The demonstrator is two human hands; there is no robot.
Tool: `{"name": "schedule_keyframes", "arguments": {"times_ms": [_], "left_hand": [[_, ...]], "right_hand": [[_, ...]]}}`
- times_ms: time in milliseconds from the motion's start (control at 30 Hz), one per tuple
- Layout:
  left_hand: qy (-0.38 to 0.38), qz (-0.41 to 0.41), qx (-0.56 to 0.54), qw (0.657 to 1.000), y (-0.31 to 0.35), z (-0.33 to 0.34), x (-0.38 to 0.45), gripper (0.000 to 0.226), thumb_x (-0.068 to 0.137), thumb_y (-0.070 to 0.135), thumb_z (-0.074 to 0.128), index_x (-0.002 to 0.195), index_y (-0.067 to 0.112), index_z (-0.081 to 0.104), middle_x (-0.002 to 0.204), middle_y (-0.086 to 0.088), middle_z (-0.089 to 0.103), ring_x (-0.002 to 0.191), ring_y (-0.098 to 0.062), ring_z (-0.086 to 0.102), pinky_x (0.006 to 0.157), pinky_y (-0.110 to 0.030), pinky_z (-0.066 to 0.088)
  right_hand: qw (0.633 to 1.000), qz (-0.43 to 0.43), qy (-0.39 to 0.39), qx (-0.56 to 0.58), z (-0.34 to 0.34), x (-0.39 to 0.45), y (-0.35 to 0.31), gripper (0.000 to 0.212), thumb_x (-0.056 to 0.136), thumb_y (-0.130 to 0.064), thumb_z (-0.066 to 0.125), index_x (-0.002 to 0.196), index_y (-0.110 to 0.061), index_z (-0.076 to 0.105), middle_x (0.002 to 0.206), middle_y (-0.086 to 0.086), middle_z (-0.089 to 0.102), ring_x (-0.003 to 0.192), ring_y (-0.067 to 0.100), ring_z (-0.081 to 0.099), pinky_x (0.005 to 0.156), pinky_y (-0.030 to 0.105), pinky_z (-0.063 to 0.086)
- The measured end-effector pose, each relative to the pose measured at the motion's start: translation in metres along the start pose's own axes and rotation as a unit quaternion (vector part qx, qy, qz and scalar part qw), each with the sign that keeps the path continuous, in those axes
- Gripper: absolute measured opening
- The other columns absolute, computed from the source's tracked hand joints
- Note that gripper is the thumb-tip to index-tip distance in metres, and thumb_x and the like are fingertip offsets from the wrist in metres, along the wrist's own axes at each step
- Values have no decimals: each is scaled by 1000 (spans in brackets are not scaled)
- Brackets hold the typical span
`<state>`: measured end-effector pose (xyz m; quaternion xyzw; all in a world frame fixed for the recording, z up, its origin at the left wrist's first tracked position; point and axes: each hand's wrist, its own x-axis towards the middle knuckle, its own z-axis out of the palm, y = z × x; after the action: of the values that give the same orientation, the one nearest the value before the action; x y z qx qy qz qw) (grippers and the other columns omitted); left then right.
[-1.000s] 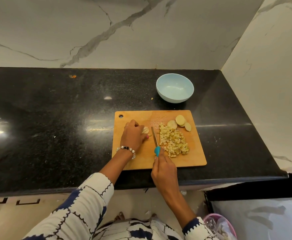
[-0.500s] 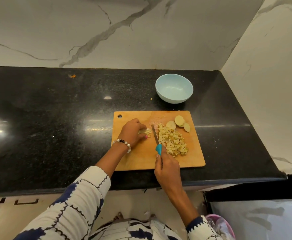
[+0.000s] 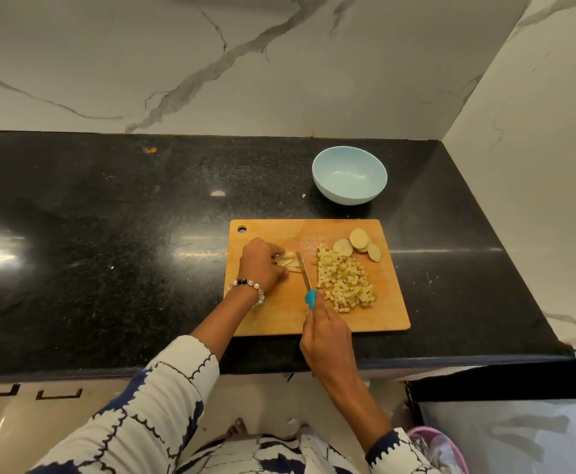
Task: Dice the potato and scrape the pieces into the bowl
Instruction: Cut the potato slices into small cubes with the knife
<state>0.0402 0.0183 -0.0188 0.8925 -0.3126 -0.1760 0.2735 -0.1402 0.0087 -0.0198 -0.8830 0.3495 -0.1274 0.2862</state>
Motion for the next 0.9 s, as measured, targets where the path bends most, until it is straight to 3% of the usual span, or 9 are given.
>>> {"name": "schedule_keyframes", "arguments": {"times_ms": [100, 200, 267, 367, 467, 533, 700, 800, 900], "left_hand": [[-4, 5, 20, 1000, 3, 0, -1, 51, 68, 24, 81, 116, 20, 65, 111, -4, 61, 96, -19, 60, 86, -33, 52], [-5, 25, 48, 999, 4, 1, 0, 46, 75, 27, 76, 118, 21, 64, 111, -3, 58, 100, -20, 56, 84, -29, 49], [-12, 38, 62, 997, 5, 1, 0, 42, 78, 26, 73, 118, 20, 64, 110, -3, 57, 101, -20, 54, 83, -28, 45], [-21, 47, 75, 996, 6, 0, 2, 39, 79, 21, 72, 117, 19, 65, 106, -3, 58, 98, -21, 55, 84, -29, 47], [-23, 36, 63, 997, 9, -2, 5, 37, 77, 17, 74, 113, 16, 67, 103, -3, 63, 94, -20, 57, 82, -28, 49], [-23, 36, 65, 997, 9, -3, 7, 36, 76, 18, 75, 111, 15, 68, 102, -4, 64, 93, -20, 58, 79, -27, 48], [-25, 36, 78, 996, 12, -4, 9, 32, 75, 20, 77, 107, 14, 71, 100, -3, 69, 86, -17, 62, 74, -22, 46], [-35, 36, 87, 995, 13, -6, 9, 26, 79, 22, 74, 104, 14, 72, 96, -2, 71, 83, -16, 63, 66, -18, 41], [-32, 33, 92, 995, 13, -5, 9, 23, 84, 25, 69, 102, 11, 72, 91, -2, 71, 71, -11, 57, 59, -17, 35]], "right_hand": [[1000, 11, 19, -3, -5, 0, -3, 50, 100, -20, 38, 145, 0, 28, 92, 7, 56, 68, 10, 46, 51, 15, 30], [1000, 3, 30, -1, -6, 0, -3, 50, 100, -20, 38, 145, -1, 27, 88, 6, 54, 66, 9, 44, 49, 16, 27], [1000, 1, 27, 8, -6, 0, -2, 50, 100, -21, 38, 145, -1, 27, 94, 7, 57, 72, 11, 49, 53, 16, 33], [1000, 0, 12, 23, 0, -1, -2, 50, 100, -20, 40, 145, 0, 30, 114, 14, 60, 90, 18, 57, 73, 21, 45], [1000, -5, 2, 13, 4, -2, -7, 51, 100, -21, 37, 146, -1, 26, 105, 11, 59, 79, 12, 50, 59, 11, 36], [1000, 0, 2, -5, 5, -3, -11, 51, 101, -22, 34, 147, -2, 22, 104, 11, 57, 72, 8, 44, 52, 12, 31], [992, 23, -42, -118, 9, -2, -20, 56, 102, -19, 29, 149, 0, 5, 131, 21, 47, 78, 20, 55, 61, 24, 35], [984, 31, -81, -156, 13, 4, -29, 59, 100, -13, 27, 147, 2, -4, 136, 23, 40, 92, 28, 58, 66, 28, 34], [981, 32, -57, -185, 15, 5, -27, 66, 94, -10, 42, 146, 6, 5, 129, 28, 46, 80, 27, 60, 61, 27, 35]]}}
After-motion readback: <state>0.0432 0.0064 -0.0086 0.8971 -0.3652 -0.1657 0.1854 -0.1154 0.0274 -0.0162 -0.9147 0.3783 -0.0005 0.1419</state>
